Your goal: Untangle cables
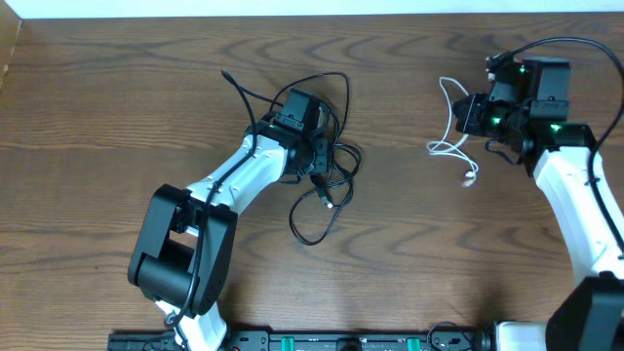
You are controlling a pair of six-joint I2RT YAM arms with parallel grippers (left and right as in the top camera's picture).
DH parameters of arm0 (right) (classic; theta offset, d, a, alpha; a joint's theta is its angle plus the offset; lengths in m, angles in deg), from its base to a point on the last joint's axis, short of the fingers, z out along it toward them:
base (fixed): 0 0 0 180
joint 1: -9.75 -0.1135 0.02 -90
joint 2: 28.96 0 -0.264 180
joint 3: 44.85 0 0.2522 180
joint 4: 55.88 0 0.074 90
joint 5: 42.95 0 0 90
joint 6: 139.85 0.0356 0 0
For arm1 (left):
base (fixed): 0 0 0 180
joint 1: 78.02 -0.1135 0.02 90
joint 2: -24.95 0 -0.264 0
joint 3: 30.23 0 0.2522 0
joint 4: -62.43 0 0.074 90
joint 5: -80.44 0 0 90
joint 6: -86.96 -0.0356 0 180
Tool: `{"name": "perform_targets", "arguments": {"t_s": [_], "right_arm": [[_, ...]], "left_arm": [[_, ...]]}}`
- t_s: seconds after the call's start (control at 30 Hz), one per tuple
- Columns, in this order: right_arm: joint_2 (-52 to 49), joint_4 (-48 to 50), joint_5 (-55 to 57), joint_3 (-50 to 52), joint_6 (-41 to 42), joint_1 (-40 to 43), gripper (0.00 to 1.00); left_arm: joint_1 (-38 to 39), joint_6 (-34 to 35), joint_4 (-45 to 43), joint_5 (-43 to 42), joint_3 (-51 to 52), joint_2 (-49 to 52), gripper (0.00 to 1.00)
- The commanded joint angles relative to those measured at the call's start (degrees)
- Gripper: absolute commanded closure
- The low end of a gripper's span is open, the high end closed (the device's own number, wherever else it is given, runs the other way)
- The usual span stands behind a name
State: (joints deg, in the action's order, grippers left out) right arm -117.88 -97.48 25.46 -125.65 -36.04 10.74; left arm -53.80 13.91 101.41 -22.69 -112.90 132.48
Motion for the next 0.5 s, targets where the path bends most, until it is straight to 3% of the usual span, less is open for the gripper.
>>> {"name": "perform_targets", "arguments": {"t_s": [0.0, 0.1, 0.23, 0.47], "right_arm": [[-1.29, -0.55, 0.28, -0.39, -0.83, 0.04, 0.88], [-2.19, -1.27, 0.28, -0.39, -2.10, 0.04, 0.75], [-2.34, -1.62, 0.70, -0.39, -2.54, 0.09, 0.69], [-2.51, -1.84, 0.68, -0.39, -2.54, 0.07, 0.48]], "left_arm": [[0.17, 0.55, -0.09, 0.76, 0.13, 0.50, 0.93], [0.17, 0.55, -0.09, 0.76, 0.13, 0.50, 0.93], [0.17, 0.55, -0.09, 0.76, 0.13, 0.50, 0.92], [0.17, 0.55, -0.13, 0.76, 0.13, 0.50, 0.93]]}}
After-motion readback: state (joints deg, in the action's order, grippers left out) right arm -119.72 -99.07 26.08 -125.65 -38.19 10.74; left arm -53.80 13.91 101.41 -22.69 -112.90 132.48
